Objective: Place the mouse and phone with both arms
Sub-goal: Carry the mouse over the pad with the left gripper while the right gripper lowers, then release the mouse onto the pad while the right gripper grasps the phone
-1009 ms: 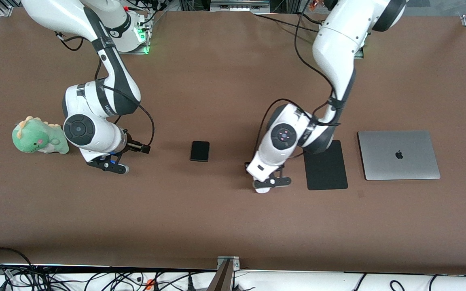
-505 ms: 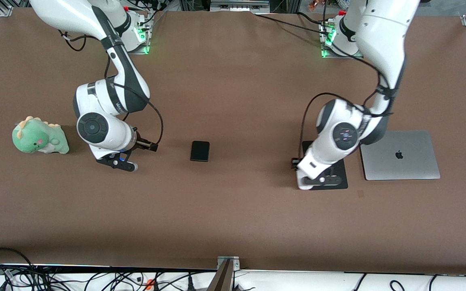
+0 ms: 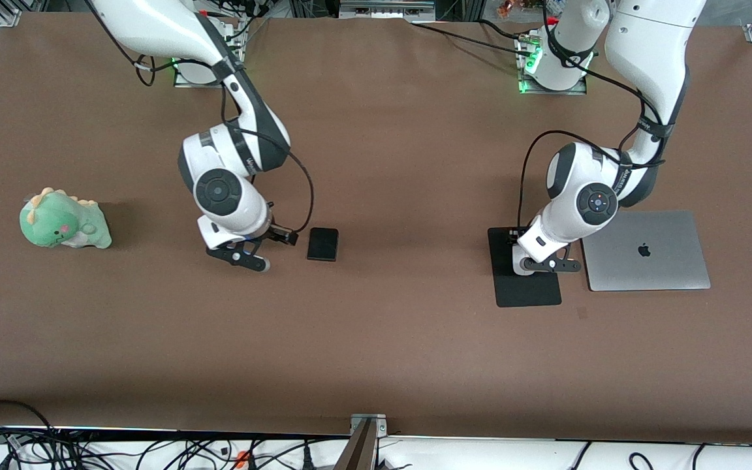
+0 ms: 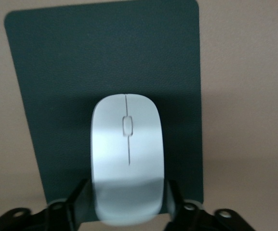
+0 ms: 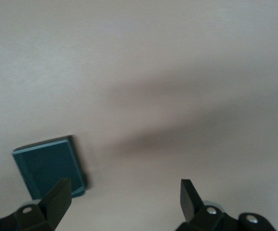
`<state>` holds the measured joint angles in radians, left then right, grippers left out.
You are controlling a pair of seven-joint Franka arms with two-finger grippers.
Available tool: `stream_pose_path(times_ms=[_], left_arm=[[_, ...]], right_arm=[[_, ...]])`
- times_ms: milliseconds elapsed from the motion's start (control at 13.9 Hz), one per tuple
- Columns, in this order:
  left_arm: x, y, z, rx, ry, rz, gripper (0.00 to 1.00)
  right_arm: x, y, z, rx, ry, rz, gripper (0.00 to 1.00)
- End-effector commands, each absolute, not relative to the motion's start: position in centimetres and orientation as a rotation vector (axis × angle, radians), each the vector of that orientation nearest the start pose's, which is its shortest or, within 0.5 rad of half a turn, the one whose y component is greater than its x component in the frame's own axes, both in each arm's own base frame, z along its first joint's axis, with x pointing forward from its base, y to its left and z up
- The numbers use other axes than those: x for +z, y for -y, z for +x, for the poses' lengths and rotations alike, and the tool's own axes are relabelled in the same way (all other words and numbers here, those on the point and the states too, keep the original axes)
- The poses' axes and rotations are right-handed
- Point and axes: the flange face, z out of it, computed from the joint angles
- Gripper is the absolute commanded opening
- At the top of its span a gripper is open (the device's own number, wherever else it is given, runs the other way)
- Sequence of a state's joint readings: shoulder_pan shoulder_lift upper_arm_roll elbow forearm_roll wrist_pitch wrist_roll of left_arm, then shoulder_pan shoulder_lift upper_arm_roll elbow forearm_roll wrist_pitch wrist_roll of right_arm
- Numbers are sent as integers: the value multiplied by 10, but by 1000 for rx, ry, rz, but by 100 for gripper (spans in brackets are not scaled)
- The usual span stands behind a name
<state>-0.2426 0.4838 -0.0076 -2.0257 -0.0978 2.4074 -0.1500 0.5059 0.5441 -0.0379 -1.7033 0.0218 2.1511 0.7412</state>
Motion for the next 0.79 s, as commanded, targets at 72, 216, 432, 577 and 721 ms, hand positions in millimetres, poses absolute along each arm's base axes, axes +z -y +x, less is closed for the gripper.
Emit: stream_pose_path(times_ms=[72, 216, 432, 577, 721], left_arm=[[189, 127, 578, 151, -31, -3173, 100], [210, 125, 592, 121, -3, -3181, 100], [266, 115, 608, 140, 20, -3191, 100], [315, 109, 615, 153, 22, -3193, 100], [376, 95, 608, 122, 48, -3205, 100]], right_arm=[[248, -342, 584, -2, -338, -3119, 100], [239, -363, 579, -49, -284, -3094, 100], [228, -381, 574, -49, -224, -3098, 100], [217, -388, 571, -61, -130, -3101, 100], [208, -390, 571, -83, -65, -3099, 100]])
